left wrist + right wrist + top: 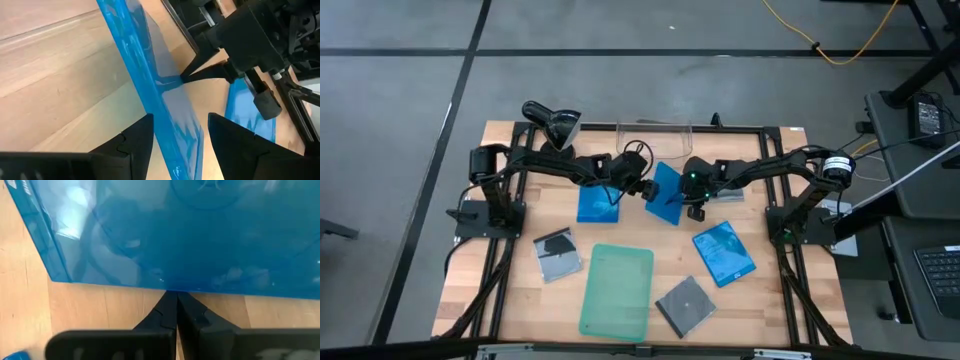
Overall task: Pick & place jewel cases by type
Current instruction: Put the top right blue cd case into the green bin
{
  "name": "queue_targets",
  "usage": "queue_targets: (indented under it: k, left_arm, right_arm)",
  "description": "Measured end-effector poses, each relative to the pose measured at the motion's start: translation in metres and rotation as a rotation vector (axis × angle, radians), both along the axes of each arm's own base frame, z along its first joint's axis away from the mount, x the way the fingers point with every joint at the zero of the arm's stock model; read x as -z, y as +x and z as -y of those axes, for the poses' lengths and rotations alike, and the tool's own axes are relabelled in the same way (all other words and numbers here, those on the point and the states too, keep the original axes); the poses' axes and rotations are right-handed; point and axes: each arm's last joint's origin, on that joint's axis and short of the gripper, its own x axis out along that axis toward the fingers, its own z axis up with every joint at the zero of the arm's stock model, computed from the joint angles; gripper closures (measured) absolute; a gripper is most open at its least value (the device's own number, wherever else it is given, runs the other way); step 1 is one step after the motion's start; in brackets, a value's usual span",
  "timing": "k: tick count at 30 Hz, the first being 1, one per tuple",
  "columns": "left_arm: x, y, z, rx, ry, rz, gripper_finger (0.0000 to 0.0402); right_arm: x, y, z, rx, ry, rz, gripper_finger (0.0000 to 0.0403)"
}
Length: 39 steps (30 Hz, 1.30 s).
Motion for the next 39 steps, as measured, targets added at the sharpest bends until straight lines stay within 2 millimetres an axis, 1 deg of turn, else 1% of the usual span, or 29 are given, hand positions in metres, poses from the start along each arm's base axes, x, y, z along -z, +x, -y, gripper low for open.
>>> queue_targets:
  k: [3, 5, 7, 10, 14, 16, 23, 27, 35, 39]
  left_arm:
    - [-0.002, 0.002, 0.000, 0.001, 0.001, 0.019, 0.0222]
    - [-0.006, 0.007, 0.002, 0.039, -0.005, 0.052, 0.0222]
    - [-0.007, 0.009, 0.006, 0.070, 0.010, 0.032, 0.0222]
    - [-0.017, 0.013, 0.005, 0.072, 0.045, 0.062, 0.0222]
    - [-0.007, 0.011, 0.003, 0.056, 0.022, 0.000, 0.0222]
    - [-0.007, 0.013, 0.003, 0.051, 0.018, 0.020, 0.0222]
    - [-0.002, 0.013, 0.003, 0.042, -0.001, -0.002, 0.0226]
    - [-0.001, 0.013, 0.003, 0.034, -0.002, -0.005, 0.0252]
    - [0.000, 0.013, 0.001, 0.024, 0.010, -0.011, 0.0329]
    - [0.000, 0.012, -0.002, 0.018, 0.010, -0.011, 0.0352]
  right_arm:
    - [0.000, 0.000, 0.000, 0.000, 0.000, 0.000, 0.0397]
    - [0.001, 0.003, 0.001, 0.000, -0.012, 0.025, 0.0397]
    - [0.001, 0.005, 0.002, 0.003, -0.022, 0.037, 0.0397]
    - [0.001, 0.005, 0.002, 0.002, -0.022, 0.045, 0.0397]
    - [0.001, 0.006, 0.002, 0.003, -0.022, 0.050, 0.0397]
    - [0.001, 0.006, 0.002, 0.002, -0.023, 0.050, 0.0397]
    - [0.001, 0.006, 0.002, 0.001, -0.017, 0.050, 0.0397]
    - [0.001, 0.005, 0.002, 0.001, -0.014, 0.046, 0.0397]
    - [0.001, 0.006, 0.001, 0.004, -0.008, 0.048, 0.0397]
    - [0.001, 0.006, 0.001, 0.005, -0.004, 0.049, 0.0397]
